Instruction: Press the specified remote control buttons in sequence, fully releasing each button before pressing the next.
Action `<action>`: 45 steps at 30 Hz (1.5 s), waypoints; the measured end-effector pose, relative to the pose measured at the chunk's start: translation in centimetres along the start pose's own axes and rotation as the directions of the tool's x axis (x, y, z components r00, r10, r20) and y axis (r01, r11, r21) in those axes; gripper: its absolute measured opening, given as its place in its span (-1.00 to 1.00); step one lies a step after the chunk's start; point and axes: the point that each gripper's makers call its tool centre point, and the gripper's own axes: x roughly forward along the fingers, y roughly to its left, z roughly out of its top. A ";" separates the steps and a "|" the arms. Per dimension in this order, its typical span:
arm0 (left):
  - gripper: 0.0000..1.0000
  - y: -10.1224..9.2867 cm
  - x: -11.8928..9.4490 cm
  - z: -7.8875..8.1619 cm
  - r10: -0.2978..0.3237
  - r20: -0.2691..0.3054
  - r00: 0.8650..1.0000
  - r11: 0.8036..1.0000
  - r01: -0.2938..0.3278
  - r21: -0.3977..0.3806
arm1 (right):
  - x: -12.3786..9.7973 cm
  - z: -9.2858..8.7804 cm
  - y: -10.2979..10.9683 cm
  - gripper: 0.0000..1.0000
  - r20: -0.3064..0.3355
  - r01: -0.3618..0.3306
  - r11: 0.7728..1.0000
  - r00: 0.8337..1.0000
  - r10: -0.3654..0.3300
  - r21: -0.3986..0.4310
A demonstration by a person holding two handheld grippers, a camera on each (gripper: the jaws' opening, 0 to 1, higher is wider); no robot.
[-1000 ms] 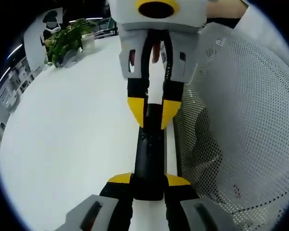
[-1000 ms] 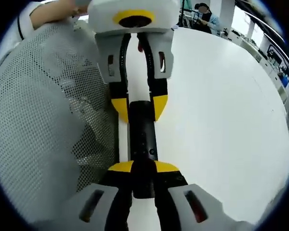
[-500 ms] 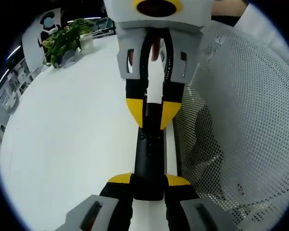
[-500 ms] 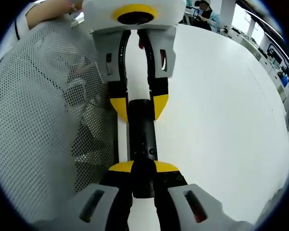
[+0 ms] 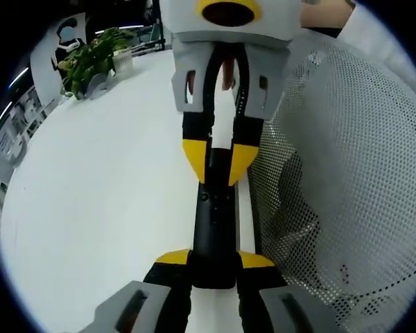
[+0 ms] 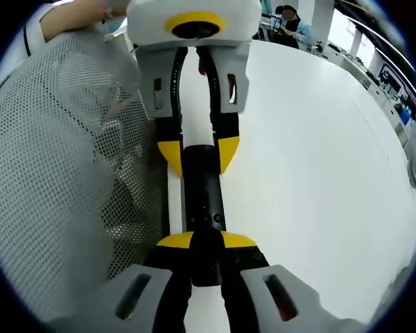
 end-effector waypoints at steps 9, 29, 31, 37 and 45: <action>-0.52 0.1 0.1 0.0 -0.006 0.001 1.000 1.000 0.006 -0.006 | 0.0 0.1 -0.4 -0.83 0.071 -0.010 0.998 0.997 0.005 0.064; -0.52 0.2 0.2 -0.3 0.001 -0.006 1.000 1.000 -0.001 0.006 | 0.1 0.2 -0.1 -0.83 -0.082 0.005 1.000 0.997 -0.007 -0.025; -0.52 0.2 0.2 -0.3 -0.001 -0.004 1.000 1.000 0.001 0.002 | 0.0 0.2 -0.2 -0.83 -0.054 0.006 1.000 0.999 -0.006 -0.001; -0.52 0.1 0.2 -0.2 0.001 -0.022 1.000 1.000 -0.001 0.005 | 0.0 0.2 -0.1 -0.83 -0.030 0.017 1.000 0.999 -0.017 -0.005; -0.52 0.1 0.2 0.0 0.000 -0.006 1.000 1.000 0.000 -0.012 | -0.2 -0.2 -0.1 -0.84 0.007 0.020 1.000 1.000 -0.020 0.009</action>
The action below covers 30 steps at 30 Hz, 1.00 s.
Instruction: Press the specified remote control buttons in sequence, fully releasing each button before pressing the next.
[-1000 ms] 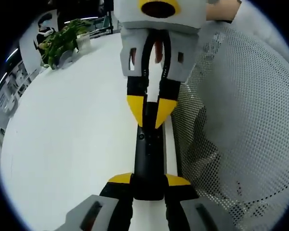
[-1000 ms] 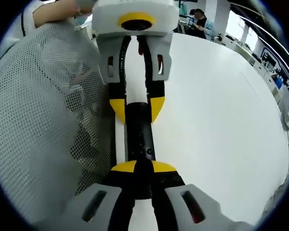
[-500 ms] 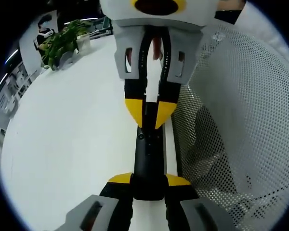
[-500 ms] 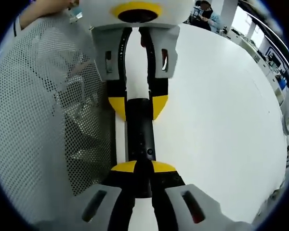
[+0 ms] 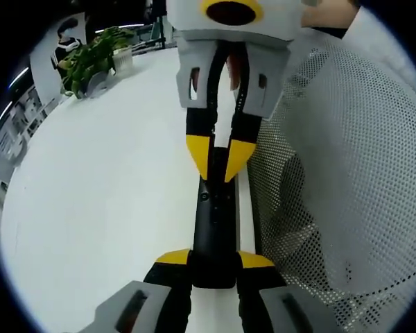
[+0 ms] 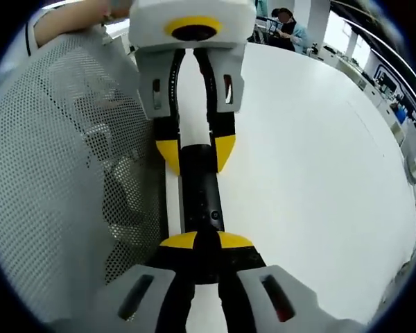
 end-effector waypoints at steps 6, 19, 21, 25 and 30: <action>-0.52 0.0 0.0 0.0 -0.006 -0.006 1.000 1.000 0.007 0.009 | 0.2 0.1 0.0 -0.84 -0.045 -0.023 1.000 0.999 0.022 -0.012; -0.52 0.0 -0.2 0.0 -0.010 -0.006 1.000 1.000 0.010 0.011 | 0.1 -0.1 -0.2 -0.84 0.013 0.000 1.000 1.000 0.000 0.023; -0.52 -0.1 -0.2 0.1 -0.011 -0.003 1.000 1.000 0.011 0.007 | 0.1 0.0 -0.1 -0.84 0.020 -0.001 1.000 1.000 0.000 0.023; -0.52 0.0 -0.1 0.1 -0.010 -0.006 1.000 1.000 0.010 0.007 | 0.1 0.0 0.0 -0.83 0.009 -0.008 1.000 1.000 0.008 0.005; -0.52 0.0 -0.1 0.1 -0.010 0.004 1.000 1.000 0.010 -0.003 | 0.0 -0.1 0.0 -0.83 0.008 -0.034 0.999 0.999 0.034 0.004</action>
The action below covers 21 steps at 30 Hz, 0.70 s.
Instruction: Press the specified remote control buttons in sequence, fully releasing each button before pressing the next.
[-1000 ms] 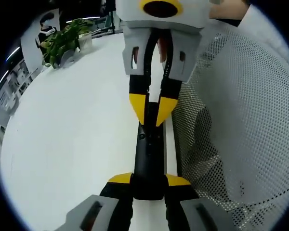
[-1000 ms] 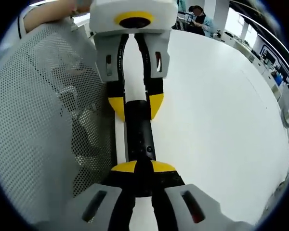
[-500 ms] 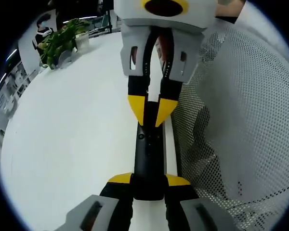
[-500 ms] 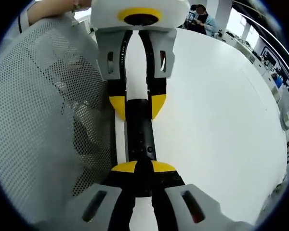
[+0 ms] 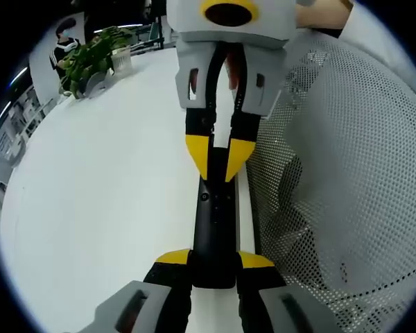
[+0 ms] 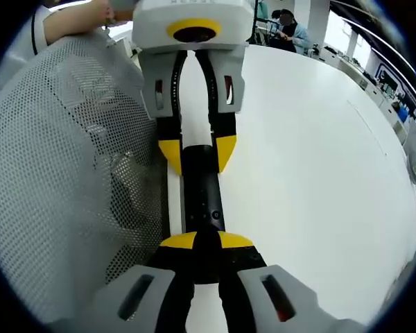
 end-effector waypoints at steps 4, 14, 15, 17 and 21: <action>-0.52 0.0 0.1 0.0 0.005 0.009 1.000 1.000 -0.005 -0.003 | -0.1 -0.2 0.1 -0.82 -0.007 -0.013 1.000 1.000 0.013 0.002; -0.52 -0.2 0.2 0.0 0.008 -0.036 0.999 0.999 -0.007 0.040 | 0.1 -0.2 0.2 -0.82 -0.059 -0.004 1.000 0.998 0.003 -0.023; -0.52 -0.2 0.2 0.0 0.011 -0.041 0.999 0.999 -0.009 0.043 | 0.1 -0.2 0.2 -0.82 -0.066 -0.004 1.000 0.998 0.002 -0.023; -0.52 -0.1 0.2 0.0 0.010 -0.045 0.999 0.999 -0.008 0.044 | 0.1 -0.3 0.2 -0.82 -0.071 0.006 0.999 0.997 -0.009 -0.040; -0.52 -0.1 0.2 0.0 0.012 -0.040 0.999 0.999 -0.011 0.039 | -0.1 -0.4 0.1 -0.82 -0.037 0.012 1.000 0.999 -0.012 0.000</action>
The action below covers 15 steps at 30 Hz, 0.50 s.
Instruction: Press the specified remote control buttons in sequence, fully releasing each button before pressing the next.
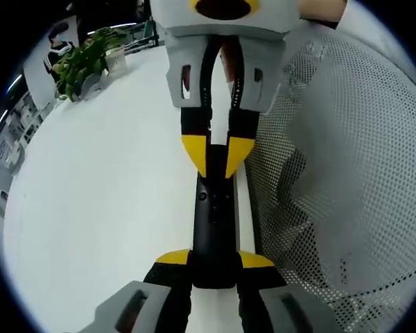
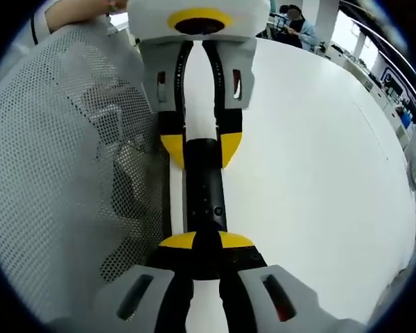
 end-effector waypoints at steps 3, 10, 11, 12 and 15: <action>-0.52 0.0 0.0 0.0 0.002 0.001 1.000 1.000 -0.002 -0.003 | -0.1 0.0 0.0 -0.82 0.012 0.011 1.000 1.000 -0.011 0.005; -0.52 0.0 0.0 0.0 0.009 -0.009 1.000 1.000 -0.009 0.003 | -0.2 0.1 0.0 -0.82 0.036 0.005 1.000 0.999 -0.005 0.010; -0.52 0.0 0.0 0.0 0.011 -0.009 1.000 1.000 -0.011 0.004 | -0.2 0.1 0.0 -0.82 0.039 0.004 1.000 0.999 -0.005 0.013; -0.52 0.0 0.0 0.0 0.009 -0.007 1.000 1.000 -0.009 0.002 | -0.2 0.1 0.0 -0.82 0.041 0.003 1.000 0.999 -0.004 0.015; -0.52 0.1 -0.1 0.0 0.003 0.004 1.000 1.000 -0.003 -0.012 | -0.2 0.1 0.0 -0.82 0.037 0.003 1.000 0.999 -0.003 0.017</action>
